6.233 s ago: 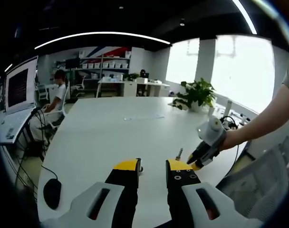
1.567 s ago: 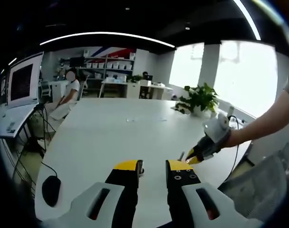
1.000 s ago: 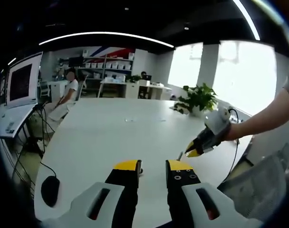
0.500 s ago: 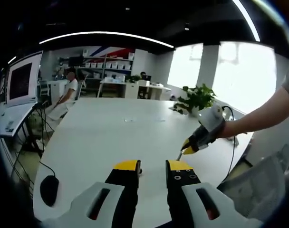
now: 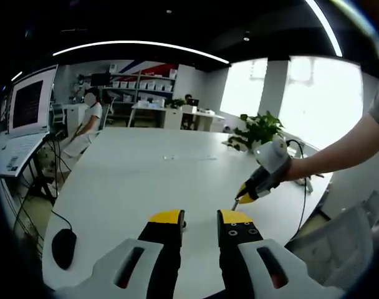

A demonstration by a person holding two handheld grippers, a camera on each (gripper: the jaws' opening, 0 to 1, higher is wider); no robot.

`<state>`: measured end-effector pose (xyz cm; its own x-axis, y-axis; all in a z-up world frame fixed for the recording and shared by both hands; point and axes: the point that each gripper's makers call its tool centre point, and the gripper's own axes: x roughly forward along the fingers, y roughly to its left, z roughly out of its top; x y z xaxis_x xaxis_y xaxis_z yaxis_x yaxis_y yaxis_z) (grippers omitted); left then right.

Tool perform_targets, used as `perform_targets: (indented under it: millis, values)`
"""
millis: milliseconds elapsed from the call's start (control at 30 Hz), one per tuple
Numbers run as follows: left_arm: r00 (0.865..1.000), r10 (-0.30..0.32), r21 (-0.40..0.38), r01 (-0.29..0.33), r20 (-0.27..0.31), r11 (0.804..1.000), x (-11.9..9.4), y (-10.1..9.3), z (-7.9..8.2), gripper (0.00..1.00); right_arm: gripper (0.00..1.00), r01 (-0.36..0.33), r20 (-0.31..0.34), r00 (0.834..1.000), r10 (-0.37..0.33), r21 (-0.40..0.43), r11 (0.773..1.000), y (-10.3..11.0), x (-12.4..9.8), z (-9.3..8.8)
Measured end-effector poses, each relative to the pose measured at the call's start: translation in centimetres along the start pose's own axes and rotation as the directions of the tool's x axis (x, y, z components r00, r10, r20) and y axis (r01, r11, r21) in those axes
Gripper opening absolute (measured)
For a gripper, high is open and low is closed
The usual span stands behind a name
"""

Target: Place the washer onto the threaded stud by aligning its center hole with the stud, sliding it down to the base, and recovering from edge contact or off-axis alignment until the washer reaches the visible bottom stop.

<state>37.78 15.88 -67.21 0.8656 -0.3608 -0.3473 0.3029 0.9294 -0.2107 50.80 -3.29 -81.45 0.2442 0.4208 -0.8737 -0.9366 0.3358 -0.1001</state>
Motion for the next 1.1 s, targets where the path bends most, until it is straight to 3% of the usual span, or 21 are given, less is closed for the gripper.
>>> perform_targets:
  millis: [500, 1100]
  values:
    - [1.0, -0.002, 0.0, 0.002, 0.003, 1.0, -0.04, -0.09, 0.02, 0.2, 0.14, 0.009, -0.021, 1.0, -0.009, 0.007, 1.0, 0.19, 0.15, -0.56]
    - [1.0, -0.003, 0.002, 0.003, 0.007, 1.0, -0.08, -0.11, 0.09, 0.2, 0.15, 0.012, -0.002, 1.0, -0.012, 0.015, 1.0, 0.18, 0.31, 0.08]
